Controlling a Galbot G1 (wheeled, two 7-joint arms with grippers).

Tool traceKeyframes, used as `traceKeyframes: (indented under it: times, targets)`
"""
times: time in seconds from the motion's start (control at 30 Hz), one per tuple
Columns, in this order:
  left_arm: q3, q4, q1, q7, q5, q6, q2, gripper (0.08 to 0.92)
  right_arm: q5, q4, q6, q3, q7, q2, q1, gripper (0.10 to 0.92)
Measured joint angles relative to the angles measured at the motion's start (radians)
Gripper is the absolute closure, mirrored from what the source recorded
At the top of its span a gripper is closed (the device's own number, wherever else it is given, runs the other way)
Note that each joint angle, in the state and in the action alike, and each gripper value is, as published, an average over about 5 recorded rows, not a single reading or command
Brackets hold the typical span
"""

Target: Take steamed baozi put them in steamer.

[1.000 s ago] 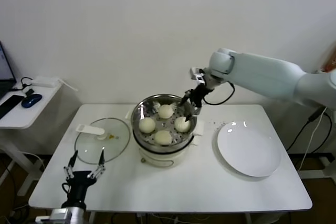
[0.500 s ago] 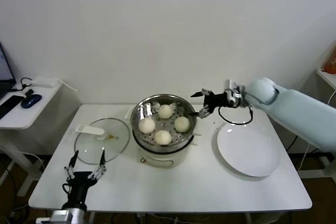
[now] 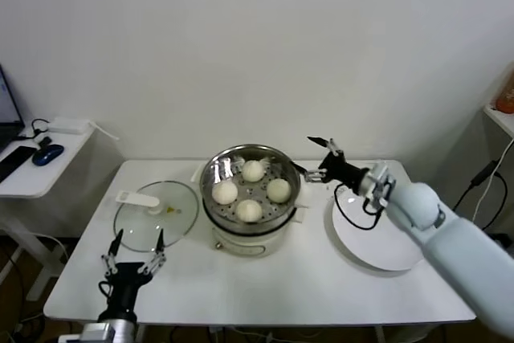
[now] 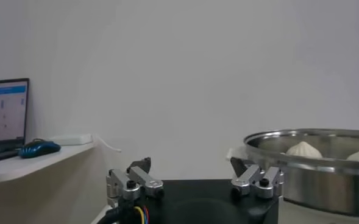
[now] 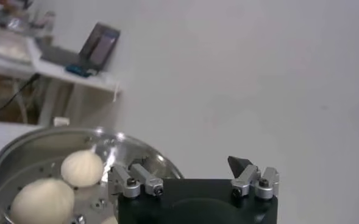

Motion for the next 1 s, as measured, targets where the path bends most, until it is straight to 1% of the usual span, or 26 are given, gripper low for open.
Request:
traceKeyframes:
  times: [0.27, 0.47, 0.7, 1.0]
  targets:
    - [0.004, -0.008, -0.002, -0.005, 0.008, 0.005, -0.002, 0.177, -0.093, 0.114, 0.084, 0.309, 0.056, 0.199, -0.347, 0.203]
    - [0.002, -0.009, -0.001, -0.004, 0.013, 0.005, -0.001, 0.177, -0.129, 0.155, 0.153, 0.468, 0.061, 0.341, -0.557, 0.203]
    - [-0.008, -0.004, 0.002, -0.004, 0.003, 0.002, 0.001, 0.177, -0.144, 0.183, 0.216, 0.562, 0.049, 0.452, -0.731, 0.203]
    - [-0.021, -0.006, 0.005, 0.0, -0.006, -0.008, 0.001, 0.177, -0.155, 0.206, 0.266, 0.599, 0.016, 0.529, -0.864, 0.203]
